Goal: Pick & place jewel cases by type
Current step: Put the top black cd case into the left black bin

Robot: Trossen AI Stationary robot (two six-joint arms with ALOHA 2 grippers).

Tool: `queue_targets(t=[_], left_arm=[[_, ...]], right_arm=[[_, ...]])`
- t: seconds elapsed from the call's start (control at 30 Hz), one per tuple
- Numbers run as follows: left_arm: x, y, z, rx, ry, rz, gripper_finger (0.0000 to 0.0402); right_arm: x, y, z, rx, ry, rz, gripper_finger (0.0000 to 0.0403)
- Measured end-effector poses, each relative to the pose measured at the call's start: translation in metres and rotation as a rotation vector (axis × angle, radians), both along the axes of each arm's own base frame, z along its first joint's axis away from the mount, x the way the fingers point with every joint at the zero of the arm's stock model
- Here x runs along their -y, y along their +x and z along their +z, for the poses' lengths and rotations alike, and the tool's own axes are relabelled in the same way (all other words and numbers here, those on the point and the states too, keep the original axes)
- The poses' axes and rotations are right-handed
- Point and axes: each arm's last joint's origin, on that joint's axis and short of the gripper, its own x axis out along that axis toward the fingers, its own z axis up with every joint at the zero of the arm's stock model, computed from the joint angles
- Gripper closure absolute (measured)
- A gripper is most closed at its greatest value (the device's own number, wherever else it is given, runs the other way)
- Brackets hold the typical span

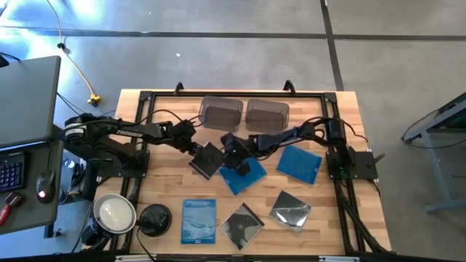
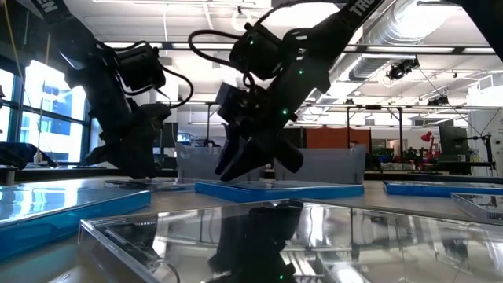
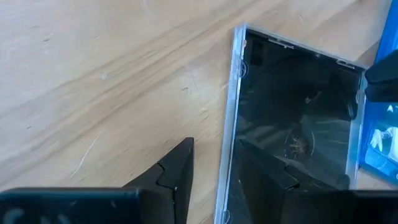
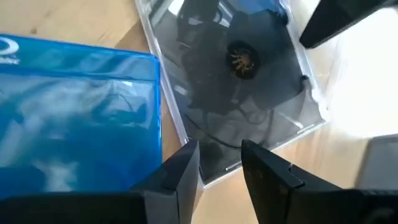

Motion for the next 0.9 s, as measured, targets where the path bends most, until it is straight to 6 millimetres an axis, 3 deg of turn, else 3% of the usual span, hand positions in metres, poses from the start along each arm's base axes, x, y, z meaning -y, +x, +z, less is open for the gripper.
queue_targets(t=[0.13,0.3,0.5,0.9], left_arm=[[0.000,0.000,0.000,-0.001,0.006,0.002,0.0283],[0.000,0.000,0.000,-0.003,0.019,-0.017,0.0283],[0.000,0.000,0.000,-0.004,0.026,-0.025,0.0283],[-0.001,0.001,0.000,0.002,0.041,-0.041,0.0283]], right_arm=[[-0.009,0.001,0.002,0.011,-0.081,-0.005,0.0284],[-0.030,0.002,0.002,0.021,0.021,0.081,0.0284],[-0.054,0.005,0.007,0.092,0.025,0.140,0.0284],[-0.050,0.010,0.005,0.137,-0.047,0.098,0.0284]])
